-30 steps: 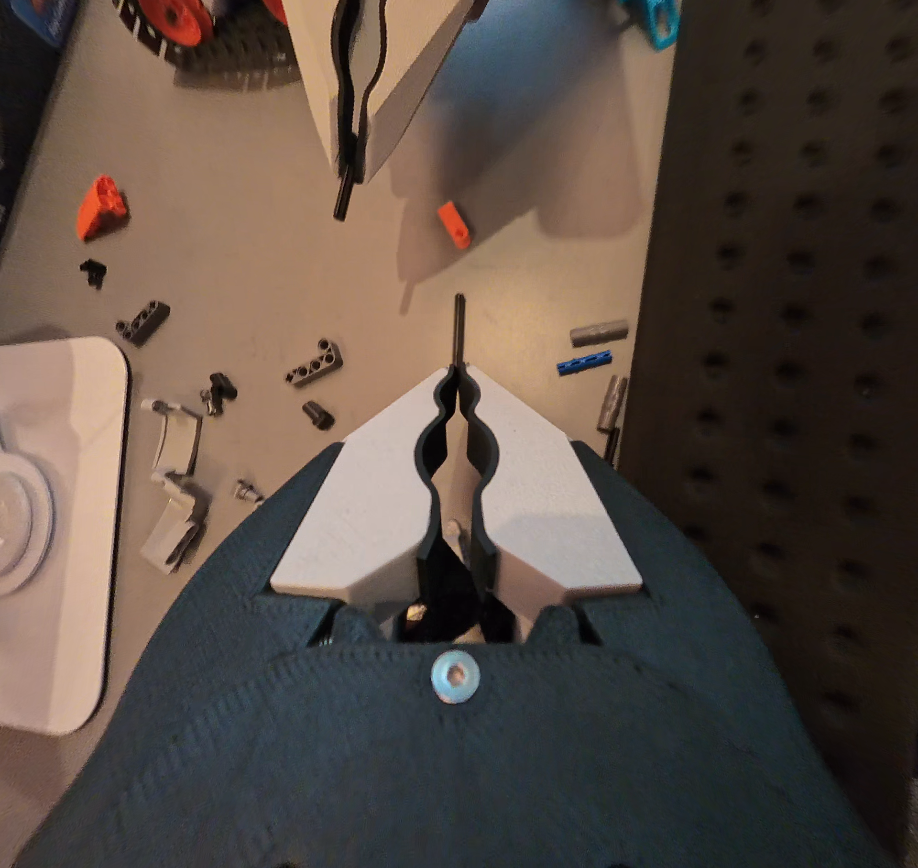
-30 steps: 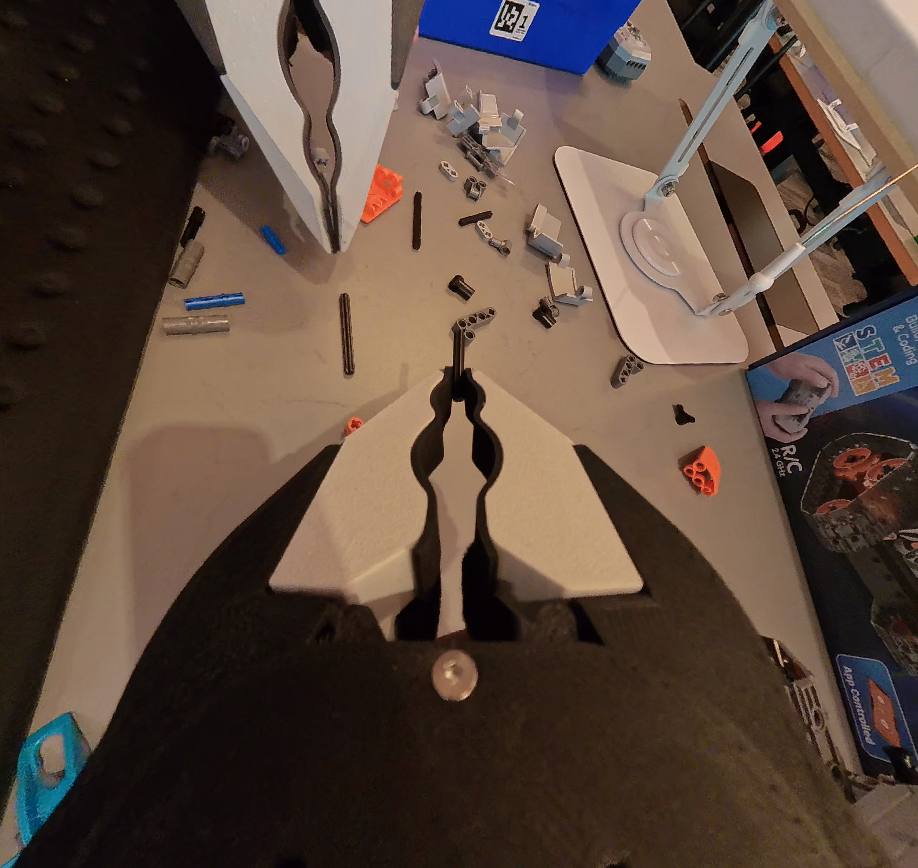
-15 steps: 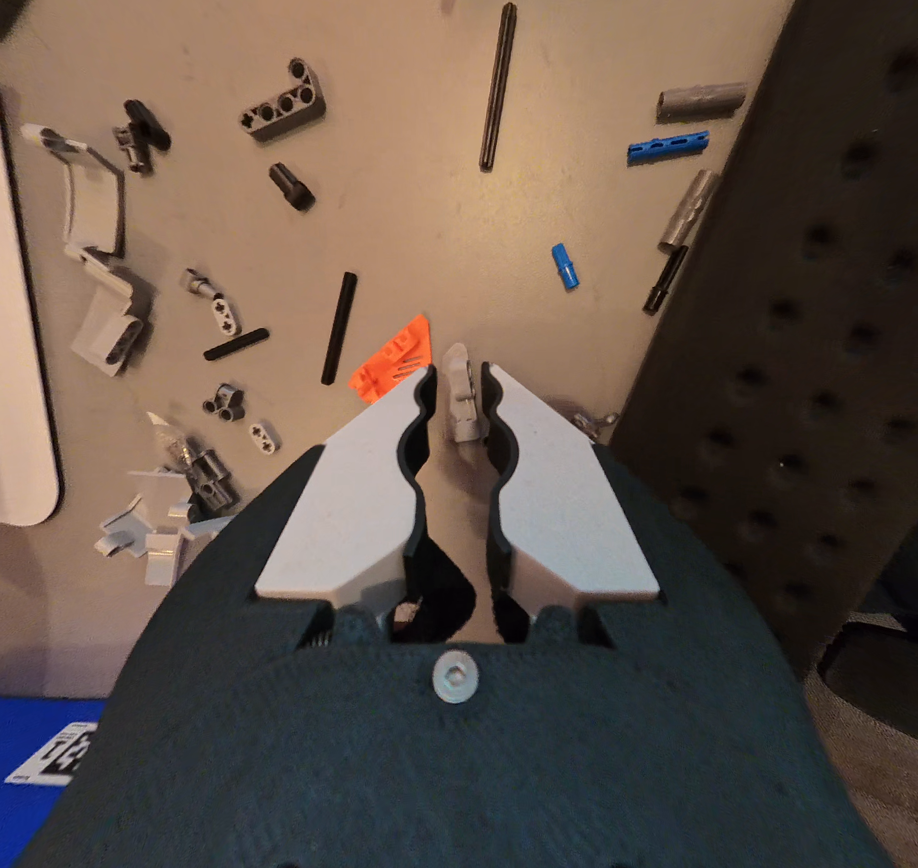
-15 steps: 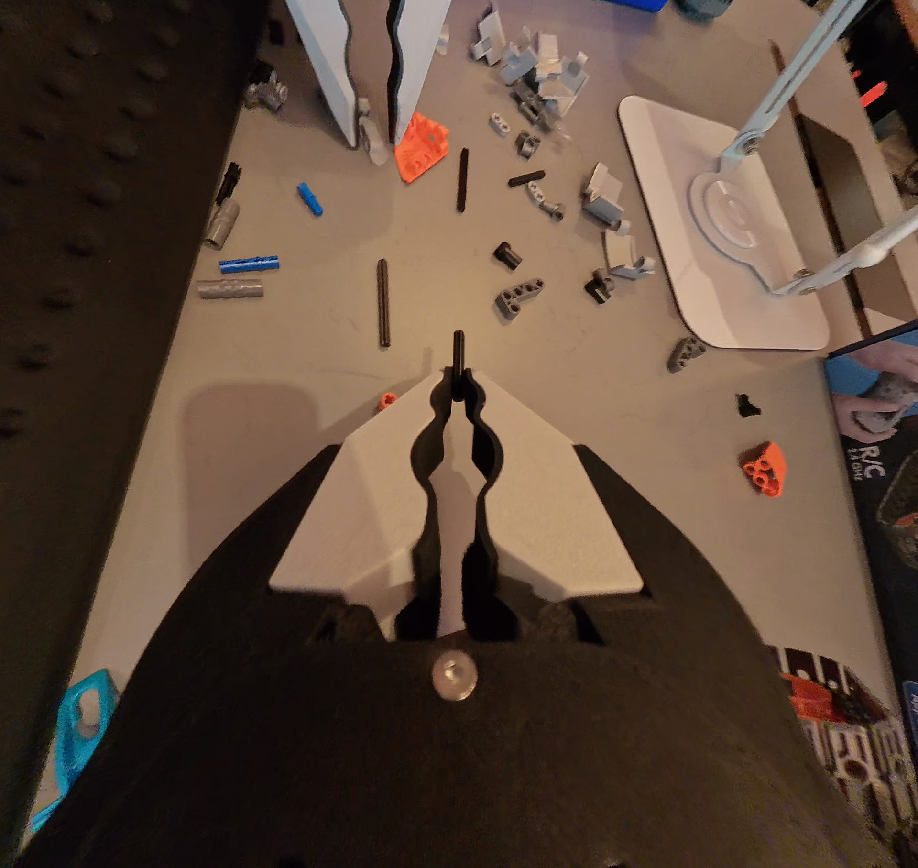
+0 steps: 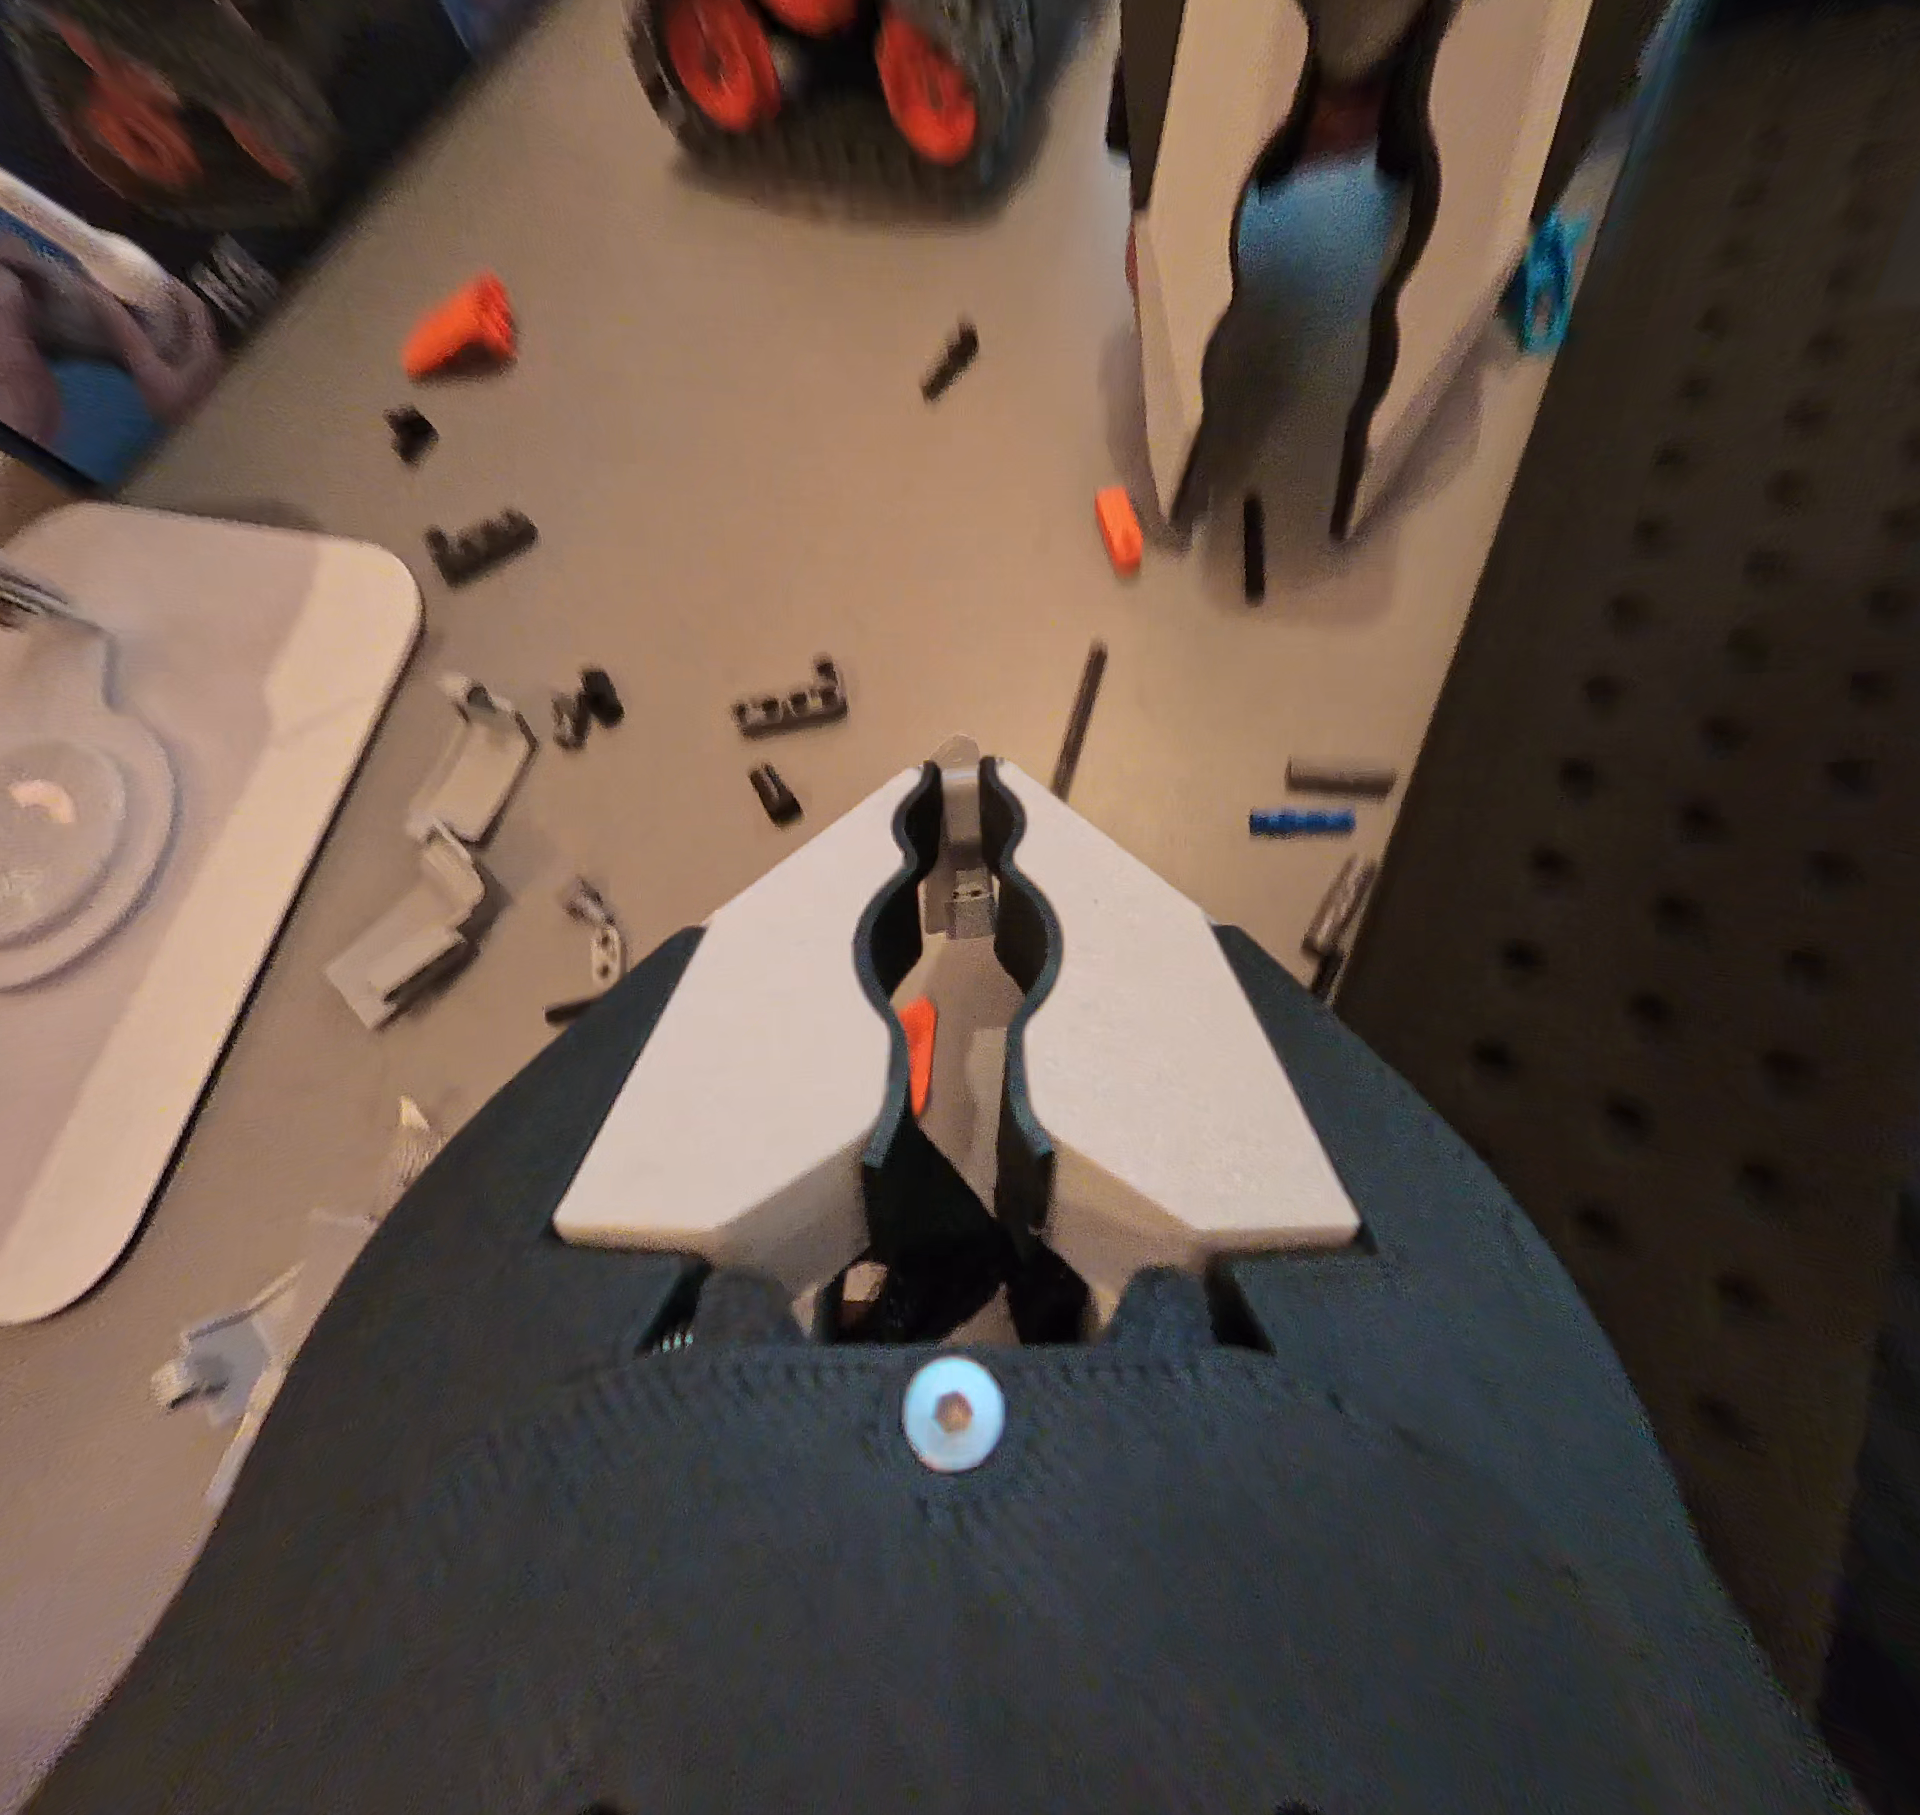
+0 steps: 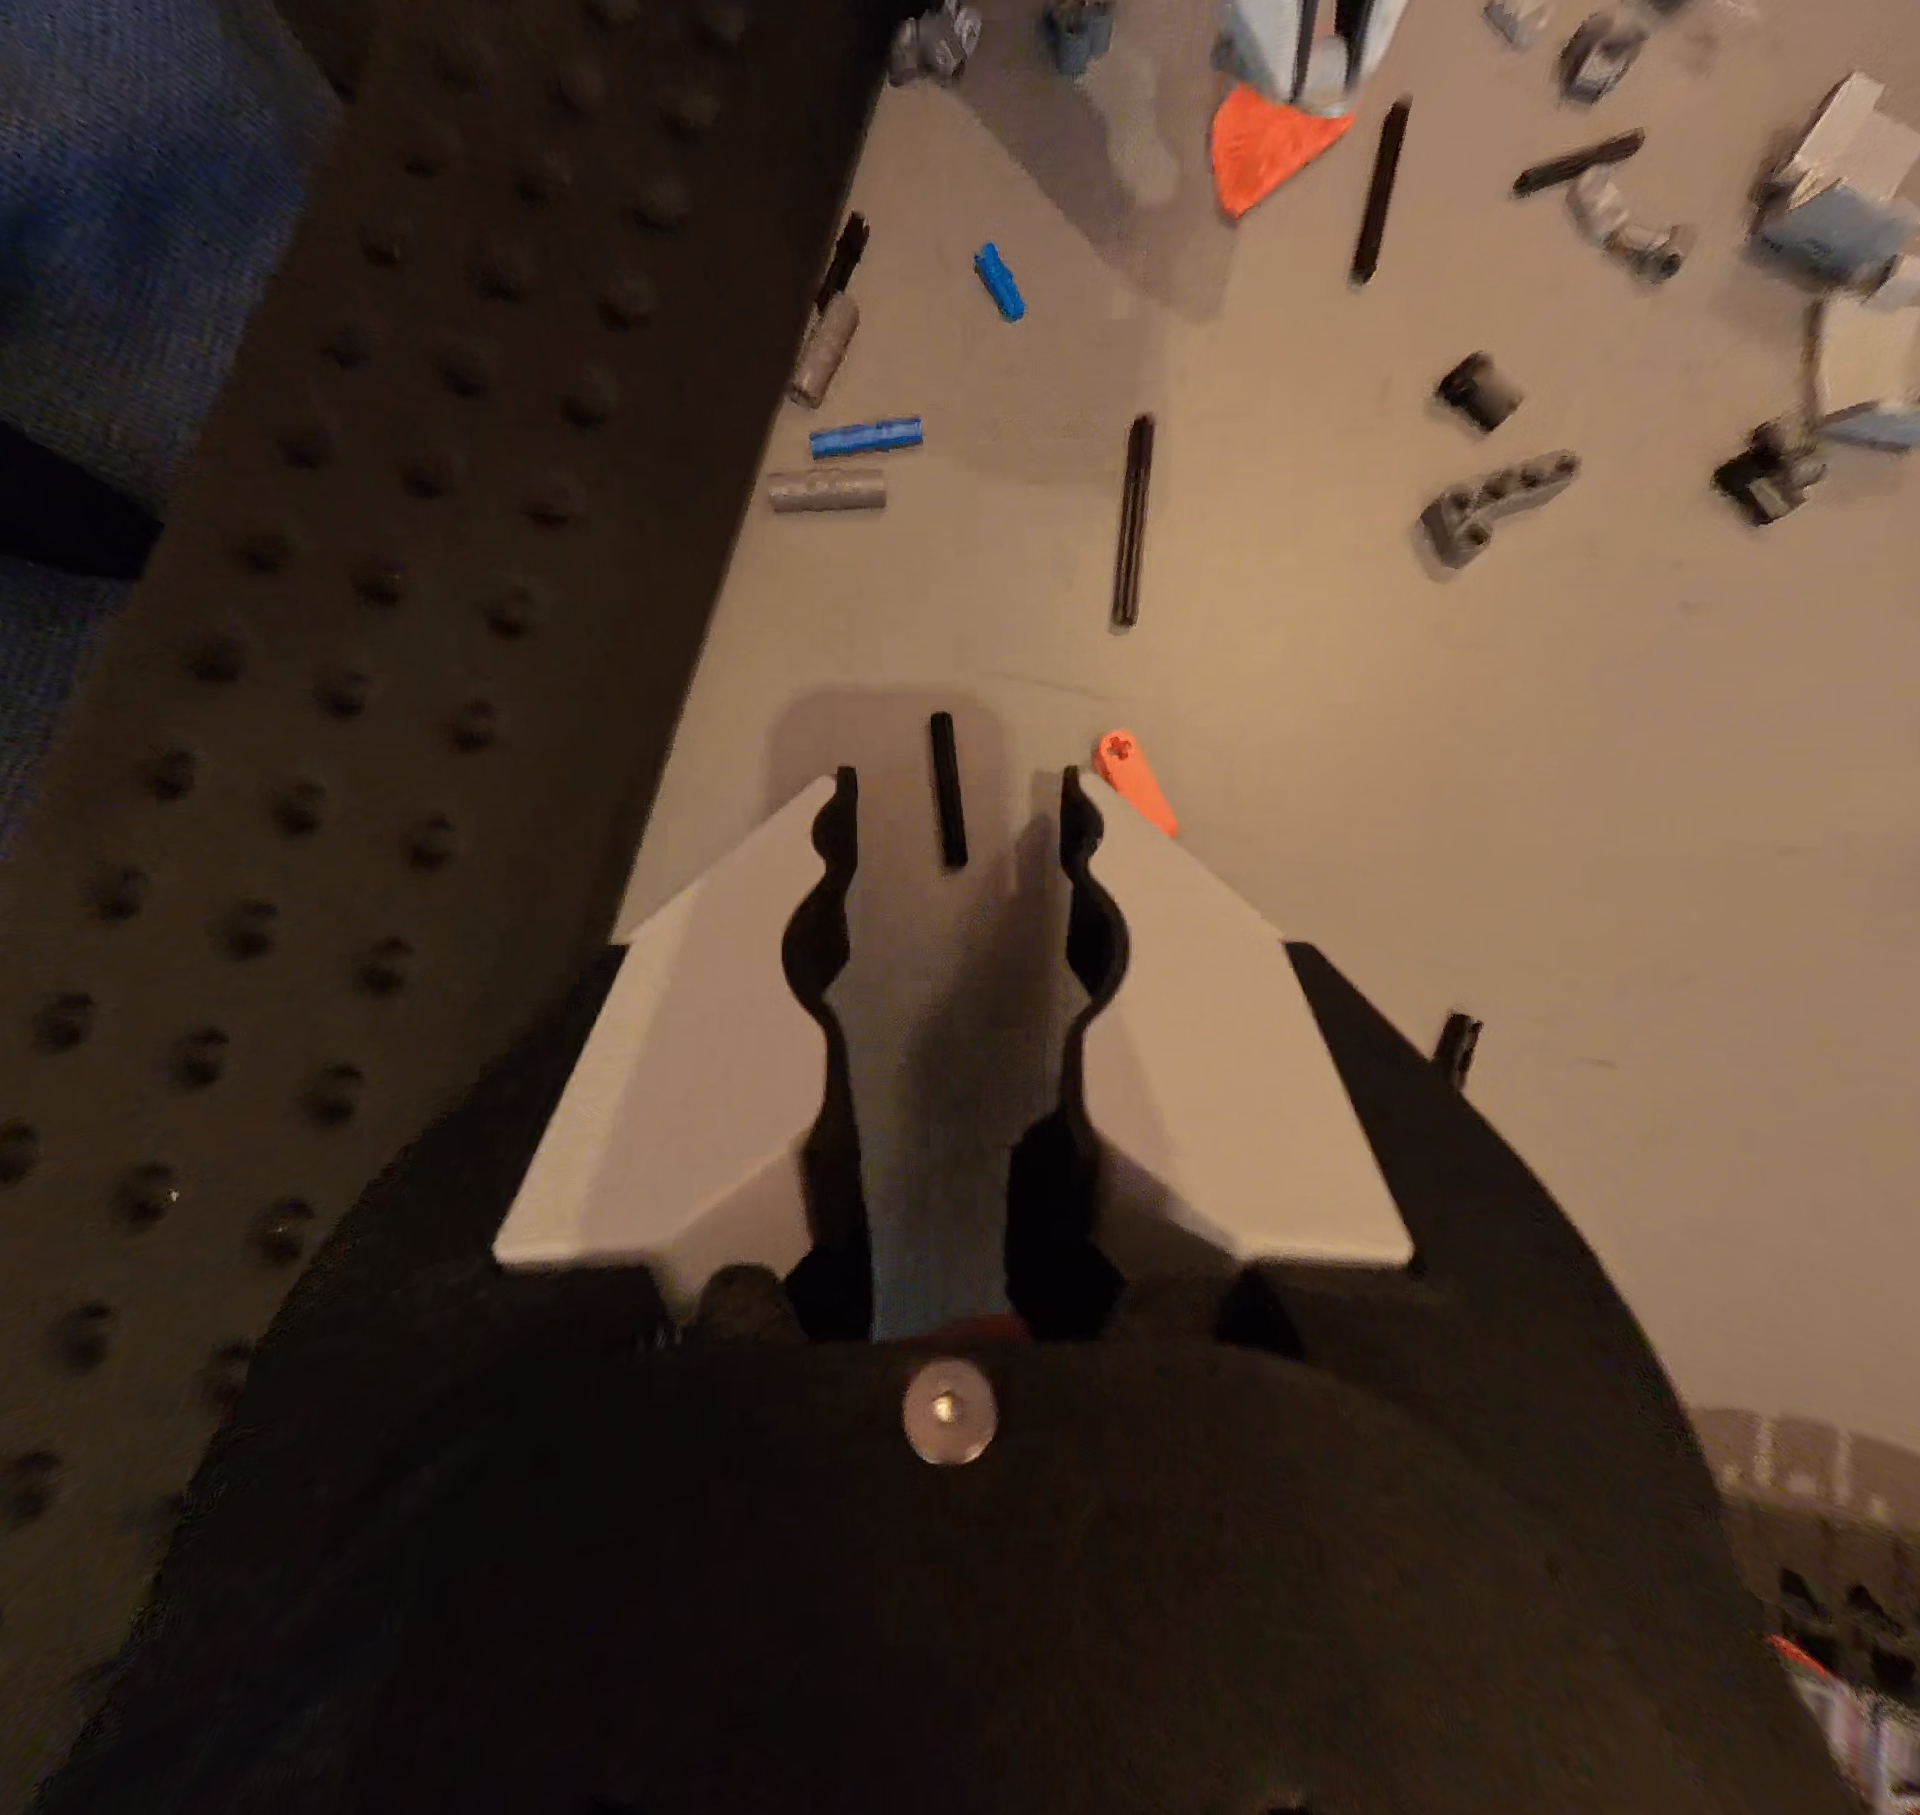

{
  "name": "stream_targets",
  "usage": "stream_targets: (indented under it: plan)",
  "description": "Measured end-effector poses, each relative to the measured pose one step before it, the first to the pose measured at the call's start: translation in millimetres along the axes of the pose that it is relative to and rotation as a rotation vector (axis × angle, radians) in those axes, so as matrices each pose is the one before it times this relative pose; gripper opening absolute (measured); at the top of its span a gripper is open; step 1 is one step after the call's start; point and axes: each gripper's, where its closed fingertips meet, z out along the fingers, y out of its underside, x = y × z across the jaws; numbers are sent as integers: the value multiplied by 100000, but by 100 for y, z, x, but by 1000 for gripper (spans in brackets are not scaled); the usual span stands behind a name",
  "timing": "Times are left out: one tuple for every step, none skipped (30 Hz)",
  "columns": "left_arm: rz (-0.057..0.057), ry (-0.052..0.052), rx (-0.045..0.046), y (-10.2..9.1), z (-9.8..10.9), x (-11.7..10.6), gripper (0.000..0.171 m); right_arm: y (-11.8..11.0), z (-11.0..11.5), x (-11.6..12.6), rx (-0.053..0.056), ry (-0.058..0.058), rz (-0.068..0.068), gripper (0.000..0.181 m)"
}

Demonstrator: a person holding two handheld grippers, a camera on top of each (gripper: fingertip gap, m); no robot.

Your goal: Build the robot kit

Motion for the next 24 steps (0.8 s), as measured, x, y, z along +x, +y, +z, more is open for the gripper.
stream_targets:
  plan:
    - [-952, -1050, 6880, -1116, -125, -94, 6, -684, -343, 159, 2759, 1138, 84, 37]
    - [-1066, -327, 8113, -1365, -176, 42, 6, -1102, -422, 385, 4602, 2049, 616, 37]
    - [-2026, 560, 8496, -1452, -136, 131, 6, -1406, -421, 518, 5713, 2509, 1537, 38]
    - [-2191, 744, 7974, -1369, -85, 128, 6, -1541, -331, 710, 5707, 3646, 2340, 39]
    - [-1662, 822, 7732, -1327, -58, 120, 6, -1623, -231, 1004, 5922, 5668, 2169, 42]
    - [-2660, 1290, 8366, -1399, -58, 136, 6, -1663, -124, 1037, 6940, 5774, 2374, 40]
    - [-3864, 2927, 8163, -1330, -2, 367, 6, -1443, 48, 481, 6506, 1750, 3569, 39]
    - [-2631, 2028, 6979, -1143, 14, 285, 6, -1123, 177, -140, 5297, -2116, 3640, 39]
    - [-487, 656, 4834, -856, 41, 136, 6, -939, 237, -230, 4614, -1717, 1696, 39]
    - [541, 1079, 2497, -485, 126, 230, 6, -877, 220, -4, 4722, 685, -180, 36]
    - [1315, 1056, 1201, -226, 172, 340, 6, -677, 262, -61, 3582, 124, 417, 36]
    - [2805, -1046, 1848, -272, 117, 140, 6, -444, 312, -214, 1735, -1764, 2138, 40]
    - [2316, -75, 201, 15, 159, 259, 6, -487, 222, -254, 2138, -2348, 2022, 38]
    - [1407, 980, -69, 79, 139, 331, 6, -596, 87, -229, 3294, -1879, 690, 33]
    - [1039, 89, 781, -18, 30, 134, 6, -518, 0, -81, 3122, -833, 52, 26]
    - [255, -908, 1247, -103, -48, -111, 6, -346, -44, 6, 2321, -542, 213, 18]
    - [-1056, 196, 852, -48, -74, -86, 6, -173, -55, -141, 1470, -1399, 147, 12]
    - [-2168, 1355, 453, 19, -65, 44, 6, -10, -11, -134, 593, -648, -537, 12]
    - [-902, 374, 643, 44, -77, -31, 6, 47, 15, 24, 26, 759, -1217, 12]
    - [289, 173, 151, 93, -69, 6, 6, 82, 19, 43, -630, 907, -1501, 11]
    - [557, 81, -829, 173, -93, -17, 6, 175, 33, 57, -1587, 1213, -2268, 11]
    - [891, -305, -958, 167, -140, -74, 6, 230, 44, 143, -2345, 2181, -3597, 11]
    - [1030, -654, -818, 175, -152, -101, 6, 244, 70, 169, -2993, 2589, -3634, 11]
    - [641, -878, -883, 197, -148, -134, 6, 271, 88, 205, -3552, 2914, -3654, 11]
